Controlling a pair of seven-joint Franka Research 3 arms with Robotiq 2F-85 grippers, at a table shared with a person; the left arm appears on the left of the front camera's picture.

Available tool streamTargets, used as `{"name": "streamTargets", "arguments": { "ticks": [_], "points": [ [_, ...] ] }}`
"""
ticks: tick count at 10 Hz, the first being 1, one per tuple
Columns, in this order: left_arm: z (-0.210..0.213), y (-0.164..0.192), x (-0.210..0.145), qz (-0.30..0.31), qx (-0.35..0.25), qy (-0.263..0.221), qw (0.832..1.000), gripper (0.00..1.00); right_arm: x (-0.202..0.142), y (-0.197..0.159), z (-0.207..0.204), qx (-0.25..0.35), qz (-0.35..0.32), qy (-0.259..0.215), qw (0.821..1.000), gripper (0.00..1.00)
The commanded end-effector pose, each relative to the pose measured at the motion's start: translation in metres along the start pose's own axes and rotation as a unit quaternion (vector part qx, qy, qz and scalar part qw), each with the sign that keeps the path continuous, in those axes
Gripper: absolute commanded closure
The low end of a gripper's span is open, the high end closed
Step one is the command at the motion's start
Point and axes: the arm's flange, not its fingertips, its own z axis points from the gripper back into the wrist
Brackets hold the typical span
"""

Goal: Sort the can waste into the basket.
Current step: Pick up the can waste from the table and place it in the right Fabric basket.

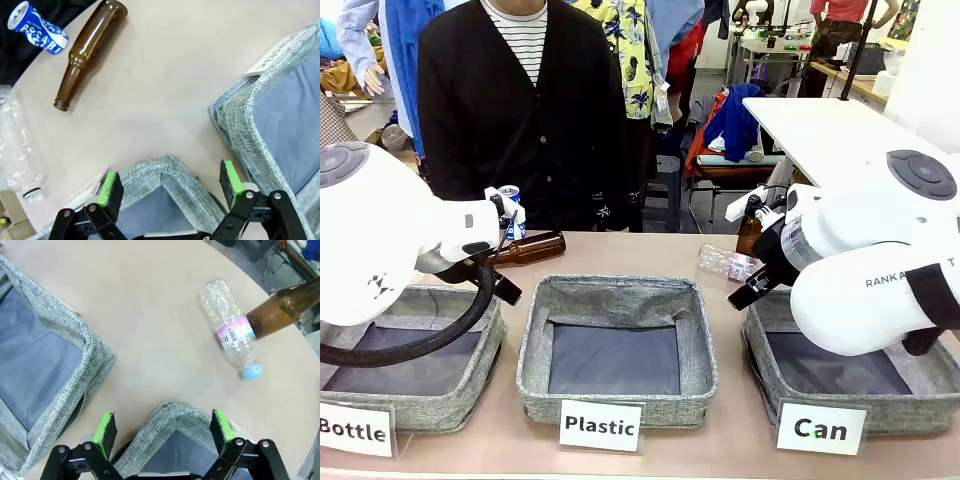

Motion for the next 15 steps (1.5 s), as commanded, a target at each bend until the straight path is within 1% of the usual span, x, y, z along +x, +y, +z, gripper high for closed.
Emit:
{"name": "streamTargets", "arguments": {
  "ticks": [1,15],
  "points": [
    [0.0001,0.0,0.0,0.0,0.0,0.0,1.0,0.0,0.0,0.0,0.0001,0.0,0.0,0.0,1.0,0.0],
    [0.0001,0.0,0.0,0.0,0.0,0.0,1.0,0.0,0.0,0.0,0.0001,0.0,0.0,0.0,1.0,0.0]
  ]
}}
